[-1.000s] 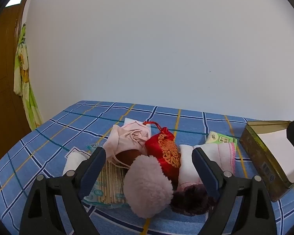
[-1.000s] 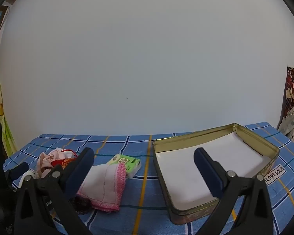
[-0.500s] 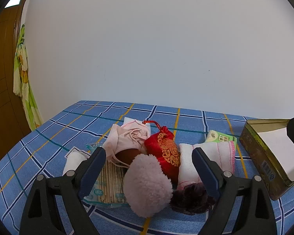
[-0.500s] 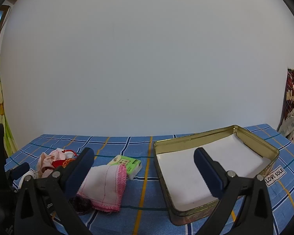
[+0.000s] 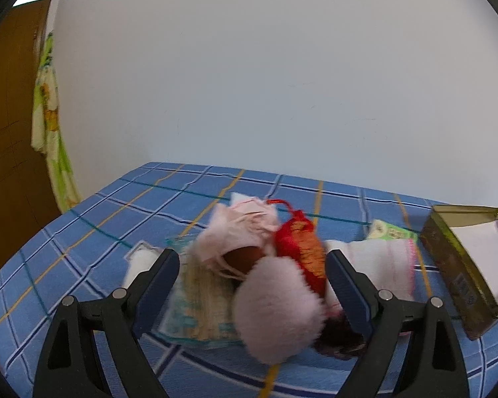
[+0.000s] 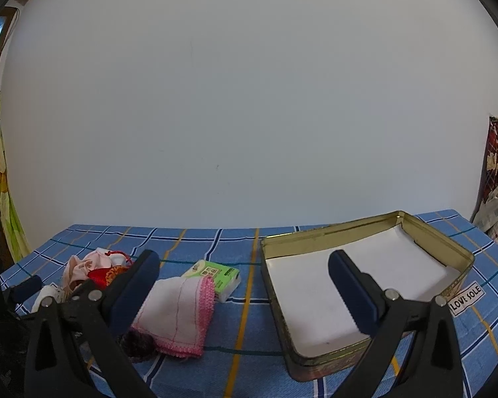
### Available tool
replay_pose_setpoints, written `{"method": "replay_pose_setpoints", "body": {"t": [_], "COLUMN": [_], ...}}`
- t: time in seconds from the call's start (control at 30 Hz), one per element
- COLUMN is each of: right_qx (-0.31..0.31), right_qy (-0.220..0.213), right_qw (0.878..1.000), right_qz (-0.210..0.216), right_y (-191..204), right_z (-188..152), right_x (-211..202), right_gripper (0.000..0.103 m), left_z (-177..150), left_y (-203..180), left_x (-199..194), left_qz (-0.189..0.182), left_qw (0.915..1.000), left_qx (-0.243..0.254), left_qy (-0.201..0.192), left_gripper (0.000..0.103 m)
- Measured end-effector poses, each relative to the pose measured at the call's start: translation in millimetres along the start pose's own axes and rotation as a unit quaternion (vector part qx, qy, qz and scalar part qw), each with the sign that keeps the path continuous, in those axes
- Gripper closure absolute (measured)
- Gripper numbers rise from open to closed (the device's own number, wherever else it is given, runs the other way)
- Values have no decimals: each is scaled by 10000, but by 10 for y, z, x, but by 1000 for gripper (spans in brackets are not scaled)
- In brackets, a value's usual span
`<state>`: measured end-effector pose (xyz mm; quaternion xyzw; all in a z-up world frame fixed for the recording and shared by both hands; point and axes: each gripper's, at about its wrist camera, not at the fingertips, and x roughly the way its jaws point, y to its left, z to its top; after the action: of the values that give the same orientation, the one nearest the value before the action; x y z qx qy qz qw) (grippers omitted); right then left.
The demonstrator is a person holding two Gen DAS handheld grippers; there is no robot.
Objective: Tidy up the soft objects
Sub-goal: 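Grasp the pink fluffy sock with the left tool while the right tool grasps the purple scrunchie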
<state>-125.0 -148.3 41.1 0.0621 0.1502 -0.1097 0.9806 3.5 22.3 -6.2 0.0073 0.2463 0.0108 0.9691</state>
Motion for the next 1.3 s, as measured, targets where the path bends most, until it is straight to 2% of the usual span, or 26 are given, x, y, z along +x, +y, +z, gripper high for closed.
{"method": "replay_pose_setpoints", "body": {"t": [0.23, 0.37, 0.47, 0.6, 0.63, 0.7, 0.77, 0.9, 0.97, 1.03, 1.13, 1.17, 1.2, 1.3], "right_qx": [-88, -269, -479, -779, -826, -1060, -1252, -1607, -1707, -1687, -1607, -1579, -1506, -1129], "right_qy": [117, 316, 540, 1048, 1132, 1500, 1713, 1917, 2051, 2234, 2328, 2343, 2347, 2304], "right_qw": [9997, 9978, 9936, 9810, 9788, 9694, 9627, 9517, 9460, 9404, 9355, 9346, 9343, 9339], "right_qz": [178, 510, 872, 1434, 1492, 1627, 1679, 1779, 1841, 1933, 2119, 2160, 2219, 2489], "right_y": [77, 194, 316, 543, 576, 716, 758, 952, 1016, 1043, 1008, 975, 937, 766], "right_z": [-25, -60, -113, -219, -232, -307, -344, -434, -466, -505, -511, -497, -483, -399], "right_x": [18, 68, 107, 219, 239, 324, 365, 450, 487, 542, 516, 494, 477, 382], "right_gripper": [0, 5, 9, 22, 23, 35, 40, 41, 48, 65, 75, 77, 80, 81], "left_z": [-105, -169, -207, -227, -229, -229, -226, -218, -222, -224, -221, -220, -220, -207], "left_y": [329, 542, 663, 786, 817, 860, 887, 905, 894, 867, 822, 806, 795, 734], "left_x": [-110, -109, -140, -168, -186, -219, -257, -278, -298, -311, -310, -302, -302, -321], "left_qz": [380, 444, 481, 516, 504, 517, 531, 492, 427, 357, 331, 296, 59, -98], "left_qw": [9990, 9978, 9975, 9972, 9972, 9974, 9973, 9972, 9975, 9979, 9979, 9979, 9981, 9982], "left_qx": [-137, -275, -315, -344, -357, -331, -321, -383, -362, -325, -305, -319, -320, -293], "left_qy": [209, 413, 414, 423, 414, 390, 384, 419, 428, 438, 461, 490, 521, 521], "left_gripper": [12, 12, 12, 12, 12, 12, 12, 12, 12, 12, 12, 12, 12, 12]}}
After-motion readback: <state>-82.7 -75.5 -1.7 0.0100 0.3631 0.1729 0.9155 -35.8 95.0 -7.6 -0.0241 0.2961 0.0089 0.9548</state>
